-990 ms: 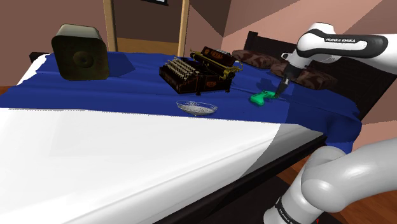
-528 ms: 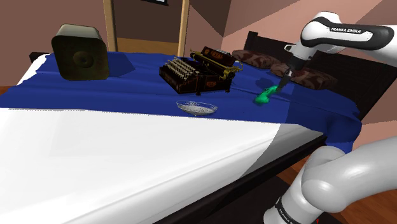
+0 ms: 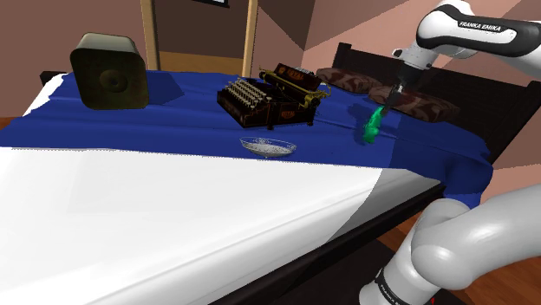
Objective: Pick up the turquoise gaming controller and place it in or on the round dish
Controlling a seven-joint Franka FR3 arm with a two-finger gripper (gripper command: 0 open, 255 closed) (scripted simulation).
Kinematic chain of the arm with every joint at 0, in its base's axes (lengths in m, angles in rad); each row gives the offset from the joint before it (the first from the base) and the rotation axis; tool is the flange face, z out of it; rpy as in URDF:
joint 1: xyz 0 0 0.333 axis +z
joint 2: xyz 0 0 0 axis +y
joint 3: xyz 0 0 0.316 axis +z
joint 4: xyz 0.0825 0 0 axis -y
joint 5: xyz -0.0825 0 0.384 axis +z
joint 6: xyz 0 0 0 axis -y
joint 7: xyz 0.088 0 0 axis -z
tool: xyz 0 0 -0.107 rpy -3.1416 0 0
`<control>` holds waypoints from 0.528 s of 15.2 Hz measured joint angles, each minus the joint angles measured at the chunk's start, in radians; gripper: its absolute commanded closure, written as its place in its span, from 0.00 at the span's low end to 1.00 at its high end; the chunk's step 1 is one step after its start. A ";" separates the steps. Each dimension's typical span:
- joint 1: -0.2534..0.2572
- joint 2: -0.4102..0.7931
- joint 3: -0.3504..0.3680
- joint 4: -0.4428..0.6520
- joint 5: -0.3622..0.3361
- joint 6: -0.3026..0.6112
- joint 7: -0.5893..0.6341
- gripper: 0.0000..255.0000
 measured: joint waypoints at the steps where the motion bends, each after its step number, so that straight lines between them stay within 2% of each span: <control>1: -0.002 -0.015 0.024 -0.020 0.000 0.003 0.024 1.00; 8: 0.000 -0.092 0.189 -0.121 0.026 0.001 0.195 1.00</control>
